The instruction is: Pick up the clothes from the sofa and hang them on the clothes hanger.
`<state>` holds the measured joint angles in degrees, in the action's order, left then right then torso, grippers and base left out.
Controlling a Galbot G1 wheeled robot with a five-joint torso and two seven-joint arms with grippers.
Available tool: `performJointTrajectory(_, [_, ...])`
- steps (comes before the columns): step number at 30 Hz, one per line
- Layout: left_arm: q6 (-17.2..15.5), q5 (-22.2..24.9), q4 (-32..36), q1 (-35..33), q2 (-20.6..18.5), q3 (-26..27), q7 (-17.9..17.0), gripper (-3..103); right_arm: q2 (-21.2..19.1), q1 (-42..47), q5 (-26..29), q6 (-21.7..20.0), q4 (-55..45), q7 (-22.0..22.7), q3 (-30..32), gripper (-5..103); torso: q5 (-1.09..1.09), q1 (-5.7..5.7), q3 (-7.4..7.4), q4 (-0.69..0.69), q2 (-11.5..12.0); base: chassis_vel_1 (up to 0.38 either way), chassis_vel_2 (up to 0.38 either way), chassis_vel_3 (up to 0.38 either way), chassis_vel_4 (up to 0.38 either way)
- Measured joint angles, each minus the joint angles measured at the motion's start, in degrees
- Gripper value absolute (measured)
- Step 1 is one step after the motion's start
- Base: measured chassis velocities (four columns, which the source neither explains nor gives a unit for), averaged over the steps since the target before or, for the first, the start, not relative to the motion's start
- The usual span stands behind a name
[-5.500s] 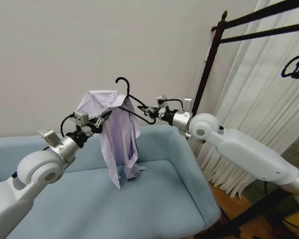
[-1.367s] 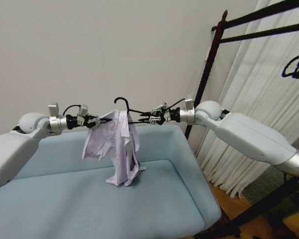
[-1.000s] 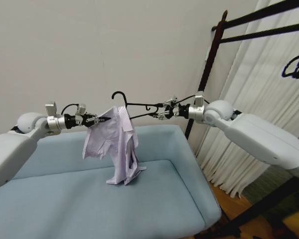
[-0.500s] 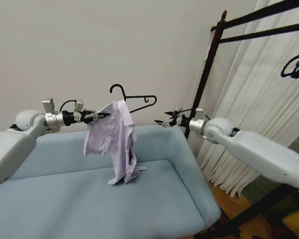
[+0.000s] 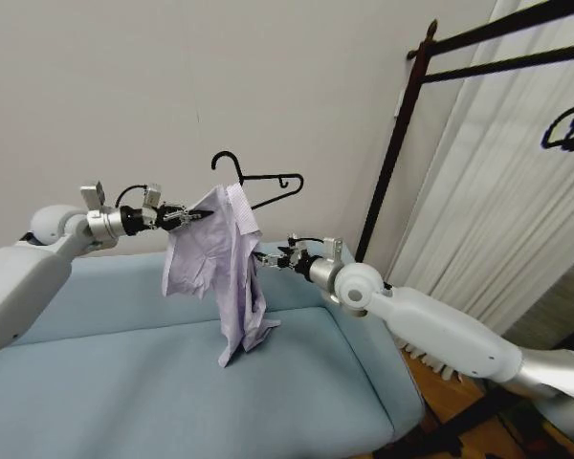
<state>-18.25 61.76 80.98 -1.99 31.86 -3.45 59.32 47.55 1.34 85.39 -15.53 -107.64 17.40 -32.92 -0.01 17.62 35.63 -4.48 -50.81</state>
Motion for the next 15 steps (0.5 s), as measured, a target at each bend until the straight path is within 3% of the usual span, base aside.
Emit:
performJointTrajectory(3, [0.0, 0.0, -0.2, 0.2, 0.1, -0.1, 0.0, 2, 1.3, 0.0, -0.2, 0.1, 0.5, -0.1, -0.4, 103, 0.00, 0.00, 0.00, 0.02, 0.0, 0.000, 0.000, 0.000, 0.000])
performJointTrajectory(6, [0.0, 0.5, -0.4, 0.3, 0.1, -0.1, 0.0, 2, 2.4, -0.2, -0.8, 0.3, 1.5, -0.5, -1.4, 97, 0.00, 0.00, 0.00, 0.03, 0.0, 0.000, 0.000, 0.000, 0.000])
performJointTrajectory(15, [0.0, 1.3, -0.5, 0.3, 0.1, 0.2, 0.0, 2, 2.6, -0.2, -1.9, 1.3, 2.3, -1.8, -2.7, 66, 0.01, 0.00, 0.00, 0.01, 0.0, 0.000, 0.000, 0.000, 0.000])
